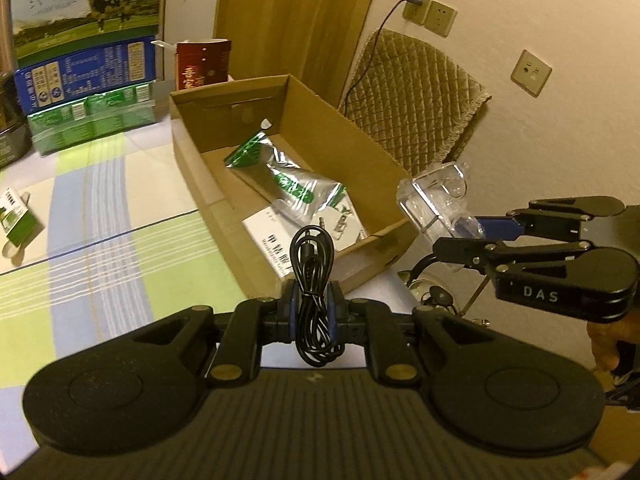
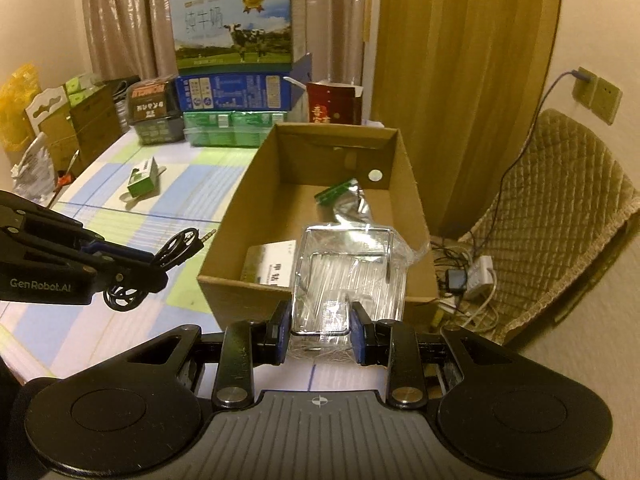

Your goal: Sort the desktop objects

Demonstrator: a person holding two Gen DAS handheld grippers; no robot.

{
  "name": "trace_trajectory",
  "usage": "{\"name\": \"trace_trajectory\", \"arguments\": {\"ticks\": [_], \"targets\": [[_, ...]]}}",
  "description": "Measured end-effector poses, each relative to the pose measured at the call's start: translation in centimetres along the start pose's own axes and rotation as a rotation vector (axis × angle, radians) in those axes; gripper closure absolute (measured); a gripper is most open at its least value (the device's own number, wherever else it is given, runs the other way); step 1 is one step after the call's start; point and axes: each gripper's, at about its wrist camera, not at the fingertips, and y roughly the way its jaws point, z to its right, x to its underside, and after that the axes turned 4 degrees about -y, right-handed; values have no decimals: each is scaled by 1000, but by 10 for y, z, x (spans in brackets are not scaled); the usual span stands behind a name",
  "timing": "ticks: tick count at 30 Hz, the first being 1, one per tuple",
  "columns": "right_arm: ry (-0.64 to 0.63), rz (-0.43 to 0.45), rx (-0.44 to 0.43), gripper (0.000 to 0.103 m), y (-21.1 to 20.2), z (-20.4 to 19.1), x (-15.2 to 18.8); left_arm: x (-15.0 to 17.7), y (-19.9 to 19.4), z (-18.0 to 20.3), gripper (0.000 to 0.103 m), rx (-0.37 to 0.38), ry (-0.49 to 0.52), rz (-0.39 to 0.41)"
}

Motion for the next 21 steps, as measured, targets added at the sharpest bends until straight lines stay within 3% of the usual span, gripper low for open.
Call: {"name": "trace_trajectory", "arguments": {"ticks": [21], "targets": [[1, -9, 13, 76, 34, 32, -38, -49, 38, 10, 92, -15, -4, 5]]}}
